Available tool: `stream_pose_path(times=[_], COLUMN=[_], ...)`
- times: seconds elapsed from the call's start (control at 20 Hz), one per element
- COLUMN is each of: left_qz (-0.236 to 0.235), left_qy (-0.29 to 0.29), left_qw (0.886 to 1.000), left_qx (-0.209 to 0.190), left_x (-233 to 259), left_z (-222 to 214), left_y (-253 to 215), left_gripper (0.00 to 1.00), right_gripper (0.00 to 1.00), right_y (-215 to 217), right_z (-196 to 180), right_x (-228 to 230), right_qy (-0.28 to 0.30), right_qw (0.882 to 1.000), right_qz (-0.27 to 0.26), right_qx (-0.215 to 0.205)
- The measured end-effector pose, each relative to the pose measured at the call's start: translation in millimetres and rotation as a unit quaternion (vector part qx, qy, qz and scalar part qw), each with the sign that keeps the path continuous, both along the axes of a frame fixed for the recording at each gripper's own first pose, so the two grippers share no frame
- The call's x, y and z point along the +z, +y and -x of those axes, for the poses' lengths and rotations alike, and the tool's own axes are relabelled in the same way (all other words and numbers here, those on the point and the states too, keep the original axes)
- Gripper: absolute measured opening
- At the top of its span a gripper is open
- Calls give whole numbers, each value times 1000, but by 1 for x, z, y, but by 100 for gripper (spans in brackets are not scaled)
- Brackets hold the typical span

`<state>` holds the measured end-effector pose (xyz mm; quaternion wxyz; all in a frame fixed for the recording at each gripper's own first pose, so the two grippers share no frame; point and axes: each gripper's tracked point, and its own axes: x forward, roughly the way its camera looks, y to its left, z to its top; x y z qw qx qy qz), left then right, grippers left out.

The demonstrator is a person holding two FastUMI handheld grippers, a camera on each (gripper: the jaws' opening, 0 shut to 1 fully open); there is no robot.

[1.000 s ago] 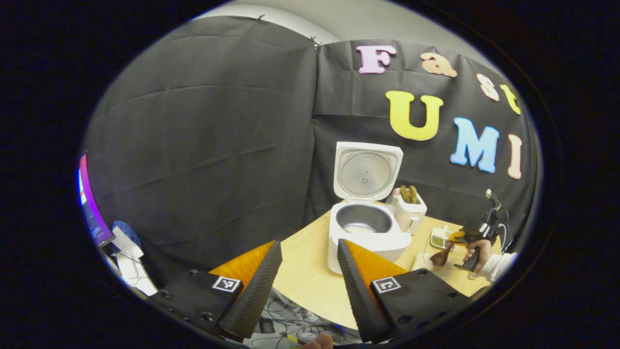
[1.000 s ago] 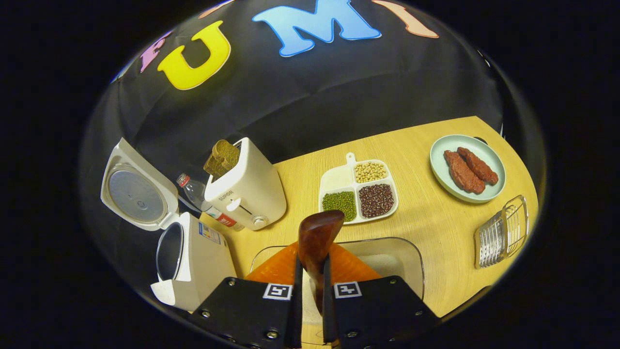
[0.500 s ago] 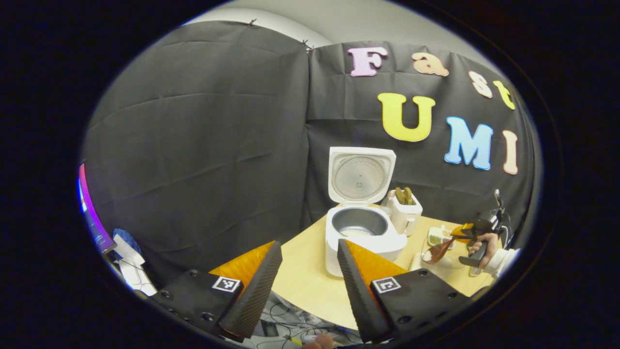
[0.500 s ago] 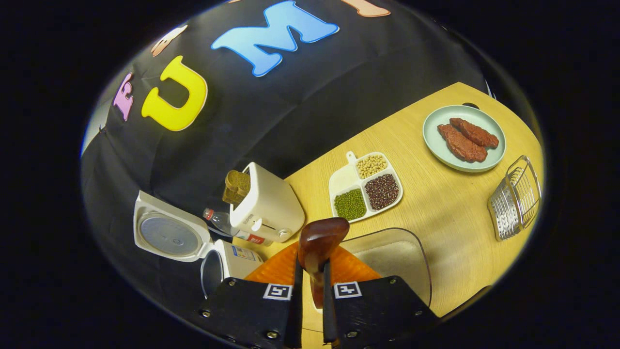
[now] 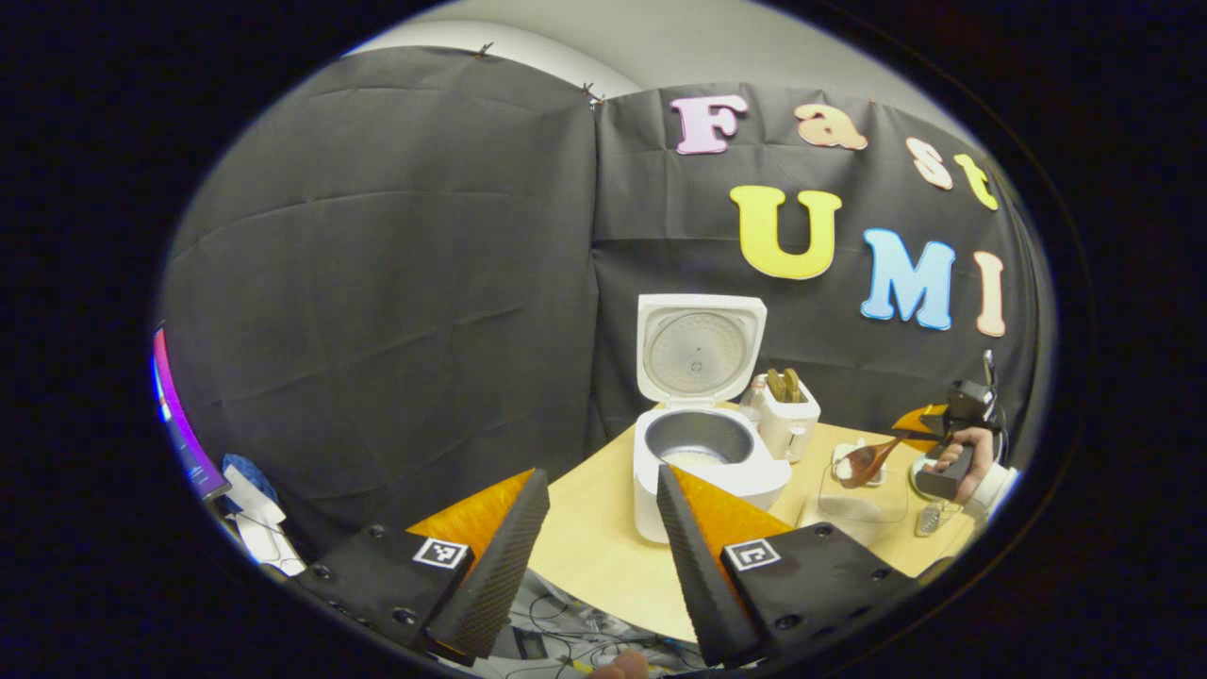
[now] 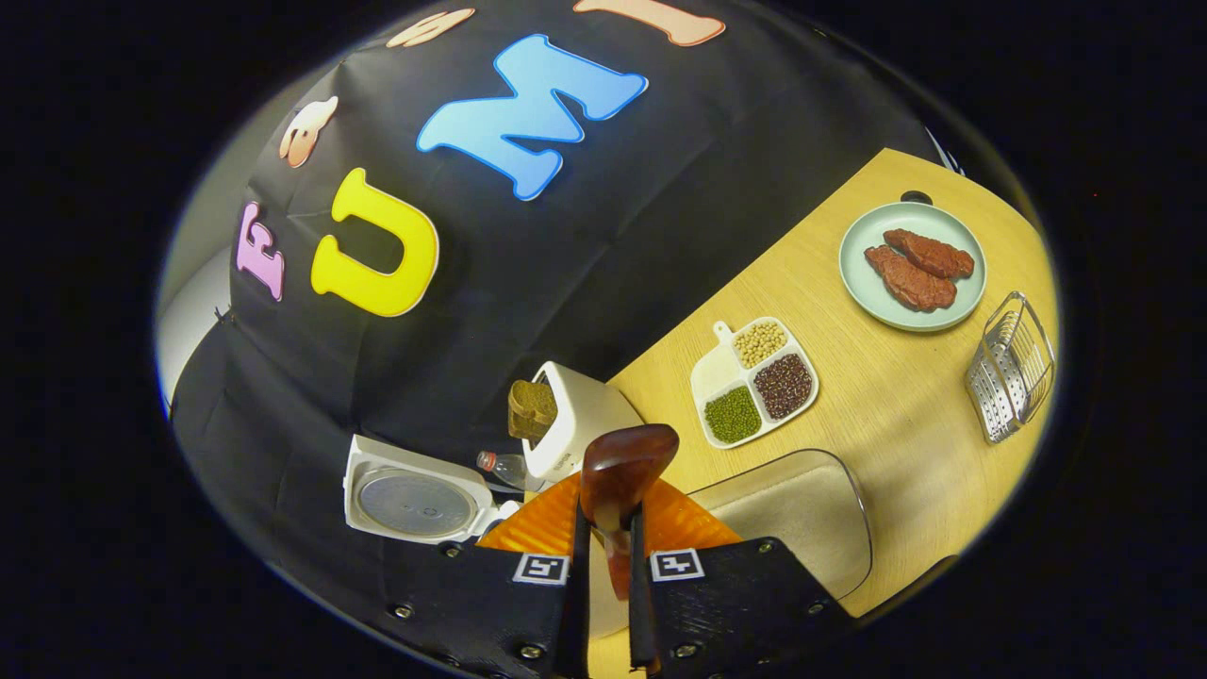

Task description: Close the left gripper, press the button to open the rice cooker; take a wooden spoon from the chopstick holder with the right hand, scoop a spoonful of rice and pour it into the rice cooker, then put the wooden spoon back into the chopstick holder.

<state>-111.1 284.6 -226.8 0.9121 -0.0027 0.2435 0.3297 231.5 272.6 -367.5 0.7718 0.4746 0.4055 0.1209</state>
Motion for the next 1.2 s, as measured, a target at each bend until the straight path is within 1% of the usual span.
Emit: stream_pose_path(times=[0.05, 0.1, 0.15, 0.2, 0.25, 0.4, 0.55, 0.6, 0.7, 0.8, 0.85, 0.9, 0.95, 1.05, 1.1, 1.15, 1.2], left_qz=[0, 0, 1, 3, 4, -4, -18, -21, -23, -17, -16, -15, -14, -17, -19, -20, -19], left_qy=[0, -1, -2, -2, -2, -5, -5, -6, -8, -13, -15, -16, -15, -10, -8, -6, -6], left_qw=[1000, 1000, 1000, 1000, 1000, 1000, 1000, 1000, 999, 999, 999, 999, 999, 998, 998, 998, 997], left_qx=[-1, -1, -1, 0, 1, 5, 10, 12, 20, 29, 34, 39, 43, 52, 57, 62, 68], left_x=[-1, -1, 0, 0, 0, 6, 16, 18, 20, 20, 20, 20, 20, 17, 17, 18, 18], left_z=[0, 0, 0, 0, 1, 4, 13, 16, 20, 26, 28, 31, 35, 44, 48, 52, 56], left_y=[0, 0, 0, -1, 0, 3, 7, 9, 14, 15, 16, 16, 15, 17, 18, 19, 21], left_gripper=[78, 84, 78, 89, 84, 83, 83, 78, 78, 89, 84, 84, 78, 84, 78, 89, 78], right_gripper=[17, 17, 17, 17, 17, 17, 17, 17, 17, 17, 17, 17, 17, 17, 17, 17, 17], right_y=[0, 2, 5, 10, 16, 49, 92, 109, 140, 168, 181, 196, 206, 228, 238, 246, 254], right_z=[0, 0, 0, 1, -1, 0, -5, -3, -1, 0, 0, 2, 2, 3, 5, 5, 7], right_x=[7, 16, 24, 34, 42, 74, 97, 104, 113, 112, 111, 107, 104, 95, 90, 86, 82], right_qy=[-4, -8, -10, -13, -16, -32, -59, -70, -88, -99, -103, -107, -113, -131, -141, -154, -166], right_qw=[1000, 1000, 1000, 999, 999, 997, 995, 994, 992, 990, 989, 987, 986, 980, 975, 970, 964], right_qz=[-7, -16, -25, -33, -42, -66, -72, -68, -54, -38, -32, -23, -11, 20, 36, 54, 70], right_qx=[-1, -2, -3, -4, -4, 11, 39, 51, 74, 95, 104, 115, 125, 151, 166, 180, 194])
